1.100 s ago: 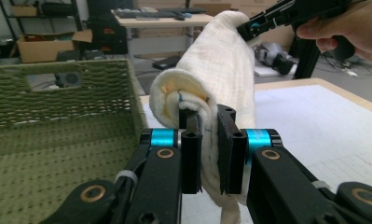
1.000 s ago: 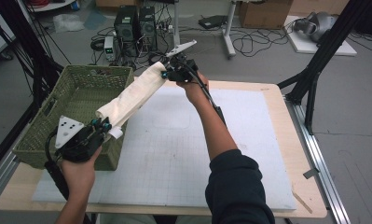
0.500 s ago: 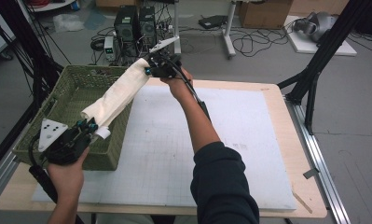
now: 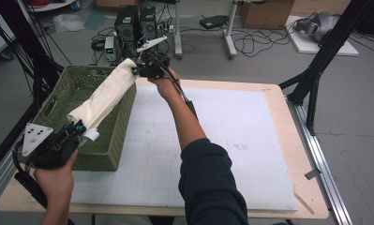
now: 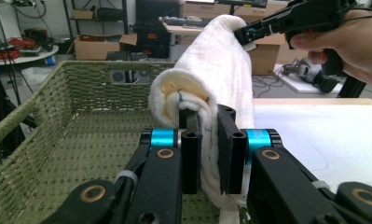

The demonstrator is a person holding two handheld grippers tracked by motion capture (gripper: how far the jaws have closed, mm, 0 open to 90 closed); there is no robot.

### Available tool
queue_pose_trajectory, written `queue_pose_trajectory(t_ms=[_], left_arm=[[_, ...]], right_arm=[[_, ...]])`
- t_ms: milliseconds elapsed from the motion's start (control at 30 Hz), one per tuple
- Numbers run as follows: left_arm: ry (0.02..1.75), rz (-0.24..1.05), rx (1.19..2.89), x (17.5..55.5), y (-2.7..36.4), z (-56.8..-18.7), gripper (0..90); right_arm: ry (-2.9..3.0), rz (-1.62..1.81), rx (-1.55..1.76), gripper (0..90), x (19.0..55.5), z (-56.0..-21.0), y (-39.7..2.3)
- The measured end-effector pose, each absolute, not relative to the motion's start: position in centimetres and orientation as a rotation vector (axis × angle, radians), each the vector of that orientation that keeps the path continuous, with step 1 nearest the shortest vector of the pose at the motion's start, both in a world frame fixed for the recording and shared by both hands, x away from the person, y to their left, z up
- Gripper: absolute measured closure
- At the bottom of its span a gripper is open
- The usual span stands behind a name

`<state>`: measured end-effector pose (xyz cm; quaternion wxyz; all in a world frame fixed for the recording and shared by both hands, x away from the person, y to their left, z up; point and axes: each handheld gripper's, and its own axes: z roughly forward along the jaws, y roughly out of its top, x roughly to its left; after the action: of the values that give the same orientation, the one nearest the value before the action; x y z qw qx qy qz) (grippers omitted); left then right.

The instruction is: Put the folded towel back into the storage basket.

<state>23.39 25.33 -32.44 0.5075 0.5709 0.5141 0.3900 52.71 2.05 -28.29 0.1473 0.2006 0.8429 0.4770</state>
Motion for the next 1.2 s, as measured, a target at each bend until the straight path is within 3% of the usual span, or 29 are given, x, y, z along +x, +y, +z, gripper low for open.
queue_pose_trajectory(t_ms=[633, 1200], left_arm=[[1.327, 0.981, 1.341, 23.4, 27.4, -33.6, 81.1], [1.387, 0.993, 1.32, 23.9, 28.5, -34.7, 80.7]], right_arm=[[2.459, 1.361, 0.517, 80.6, 54.0, -28.0, 7.7], [2.487, 1.33, 0.538, 80.3, 54.8, -30.0, 10.7]])
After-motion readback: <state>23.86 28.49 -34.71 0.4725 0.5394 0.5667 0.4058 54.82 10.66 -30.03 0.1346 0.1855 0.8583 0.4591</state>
